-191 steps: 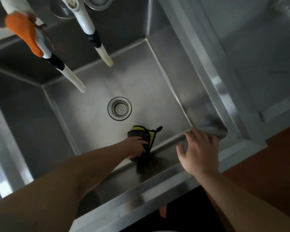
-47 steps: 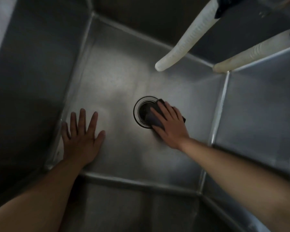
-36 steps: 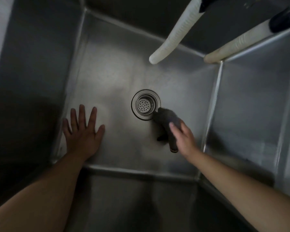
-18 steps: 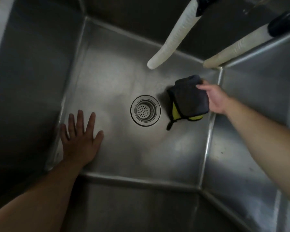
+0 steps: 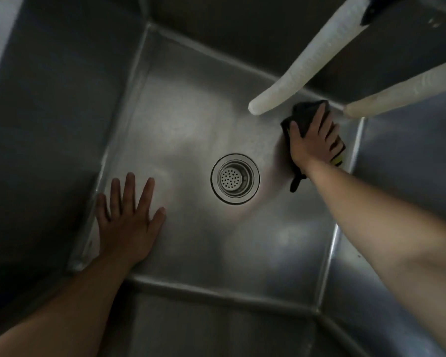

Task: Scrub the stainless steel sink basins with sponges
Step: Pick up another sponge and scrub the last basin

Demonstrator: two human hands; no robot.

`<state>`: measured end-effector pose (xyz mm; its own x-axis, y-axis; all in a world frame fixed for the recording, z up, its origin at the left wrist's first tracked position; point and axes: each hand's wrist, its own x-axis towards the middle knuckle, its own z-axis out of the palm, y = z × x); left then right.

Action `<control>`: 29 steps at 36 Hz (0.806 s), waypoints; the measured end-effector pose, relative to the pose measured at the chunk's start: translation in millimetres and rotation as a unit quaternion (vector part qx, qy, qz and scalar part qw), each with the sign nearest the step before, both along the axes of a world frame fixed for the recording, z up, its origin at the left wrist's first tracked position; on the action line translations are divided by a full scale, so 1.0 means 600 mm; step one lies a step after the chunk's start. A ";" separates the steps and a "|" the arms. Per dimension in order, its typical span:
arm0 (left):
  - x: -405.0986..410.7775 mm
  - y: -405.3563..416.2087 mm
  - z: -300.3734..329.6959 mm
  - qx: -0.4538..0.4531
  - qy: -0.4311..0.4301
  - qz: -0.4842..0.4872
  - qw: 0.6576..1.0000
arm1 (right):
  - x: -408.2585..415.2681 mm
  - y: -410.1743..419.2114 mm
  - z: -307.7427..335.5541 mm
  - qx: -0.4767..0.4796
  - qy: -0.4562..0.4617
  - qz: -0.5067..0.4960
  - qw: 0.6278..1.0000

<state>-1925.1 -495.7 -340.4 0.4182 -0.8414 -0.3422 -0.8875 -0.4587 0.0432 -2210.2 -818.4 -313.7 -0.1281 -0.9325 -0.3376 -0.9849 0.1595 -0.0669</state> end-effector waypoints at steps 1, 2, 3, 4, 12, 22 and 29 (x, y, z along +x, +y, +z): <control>0.000 0.000 -0.001 -0.003 -0.001 -0.001 1.000 | 0.010 0.000 -0.001 -0.014 -0.006 -0.008 1.000; 0.001 0.000 -0.002 -0.005 -0.001 -0.001 1.000 | 0.018 0.000 -0.002 -0.025 -0.010 -0.003 1.000; 0.002 0.001 -0.002 -0.006 -0.001 0.000 1.000 | 0.024 0.001 -0.001 -0.031 -0.012 0.016 0.999; 0.002 0.001 -0.002 -0.006 0.000 -0.001 1.000 | 0.028 0.006 0.003 -0.032 -0.010 0.048 0.998; 0.001 0.000 0.008 0.004 0.017 0.001 1.000 | 0.003 0.081 0.011 -0.005 -0.007 0.465 0.885; 0.004 -0.003 0.012 0.027 0.018 0.000 0.999 | -0.092 0.052 0.017 0.031 0.021 0.377 0.926; 0.011 -0.016 0.025 0.072 0.069 0.006 0.995 | -0.084 0.185 0.013 0.015 0.027 -0.036 0.999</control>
<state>-1918.5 -505.2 -325.5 0.3687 -0.7743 -0.5143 -0.8720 -0.4797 0.0971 -2260.7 -707.6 -306.0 -0.2127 -0.9098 -0.3563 -0.9729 0.2309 -0.0087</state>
